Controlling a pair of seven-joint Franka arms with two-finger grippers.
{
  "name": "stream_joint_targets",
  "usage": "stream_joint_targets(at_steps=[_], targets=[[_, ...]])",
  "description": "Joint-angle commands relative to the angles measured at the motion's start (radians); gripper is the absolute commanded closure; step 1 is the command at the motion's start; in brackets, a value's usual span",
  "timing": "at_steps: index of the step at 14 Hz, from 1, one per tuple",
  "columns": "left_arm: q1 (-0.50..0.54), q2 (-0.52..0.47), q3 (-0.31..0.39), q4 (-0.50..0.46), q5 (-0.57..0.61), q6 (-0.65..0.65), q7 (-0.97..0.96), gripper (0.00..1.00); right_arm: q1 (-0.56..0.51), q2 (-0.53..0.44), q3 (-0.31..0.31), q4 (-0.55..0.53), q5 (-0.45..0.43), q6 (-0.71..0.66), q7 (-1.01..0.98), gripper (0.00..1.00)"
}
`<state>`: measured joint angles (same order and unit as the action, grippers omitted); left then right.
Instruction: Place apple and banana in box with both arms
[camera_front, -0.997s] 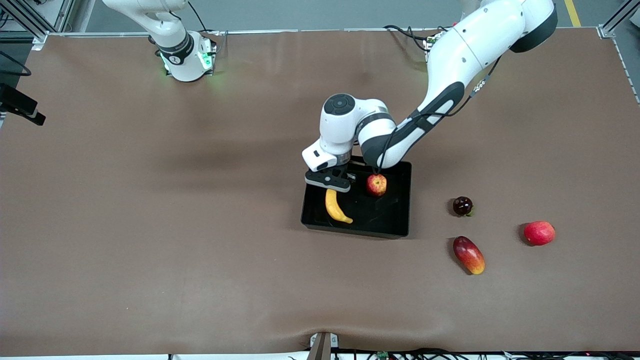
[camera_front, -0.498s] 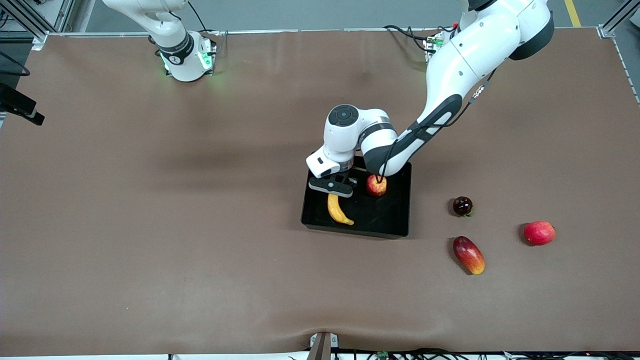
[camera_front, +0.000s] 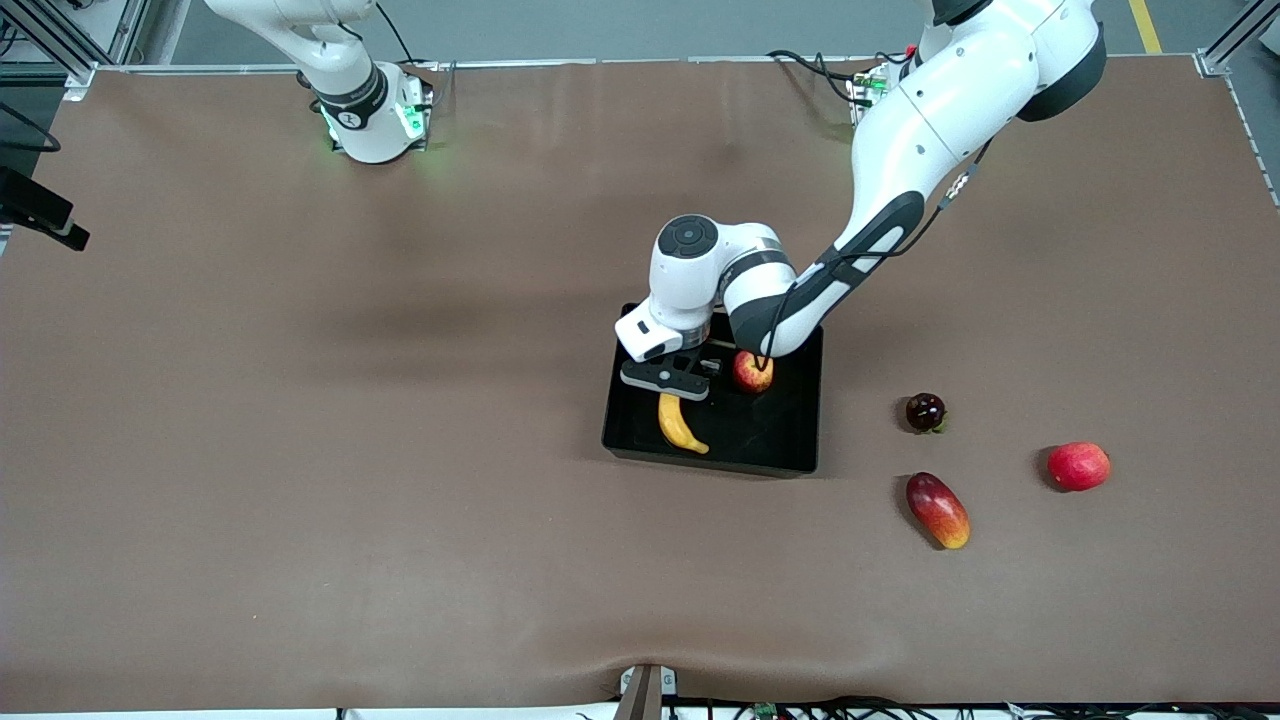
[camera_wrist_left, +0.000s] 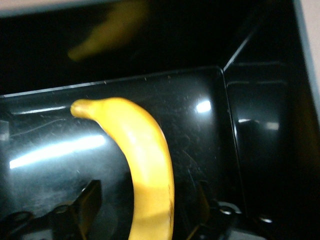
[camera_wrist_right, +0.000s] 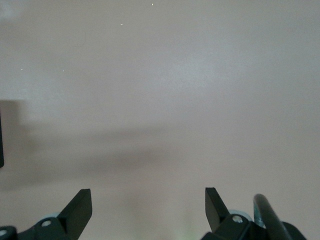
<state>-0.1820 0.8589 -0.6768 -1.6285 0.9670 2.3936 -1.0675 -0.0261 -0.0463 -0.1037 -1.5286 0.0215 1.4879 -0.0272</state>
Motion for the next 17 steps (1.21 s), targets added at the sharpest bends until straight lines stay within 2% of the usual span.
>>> stream_joint_targets(at_steps=[1,4,7,10,15,17], targets=[[0.025,-0.089,-0.004,0.001,0.003,-0.051,-0.012,0.0,-0.018,0.005,0.013,0.018,0.002,-0.017,-0.002,0.0],[0.119,-0.153,-0.067,0.009,-0.063,-0.126,0.049,0.0,-0.021,0.006,0.013,0.018,0.003,-0.015,-0.002,0.0],[0.254,-0.202,-0.15,0.01,-0.138,-0.22,0.225,0.0,-0.017,0.006,0.013,0.018,0.003,-0.017,-0.002,0.0],[0.363,-0.245,-0.199,0.039,-0.218,-0.327,0.38,0.0,-0.018,0.006,0.013,0.018,0.003,-0.015,-0.002,0.0],[0.41,-0.242,-0.202,0.228,-0.338,-0.582,0.579,0.0,-0.018,0.006,0.013,0.018,0.003,-0.017,-0.002,0.0],[0.453,-0.265,-0.205,0.237,-0.386,-0.637,0.626,0.0,-0.02,0.006,0.013,0.018,0.003,-0.015,-0.002,0.0]])
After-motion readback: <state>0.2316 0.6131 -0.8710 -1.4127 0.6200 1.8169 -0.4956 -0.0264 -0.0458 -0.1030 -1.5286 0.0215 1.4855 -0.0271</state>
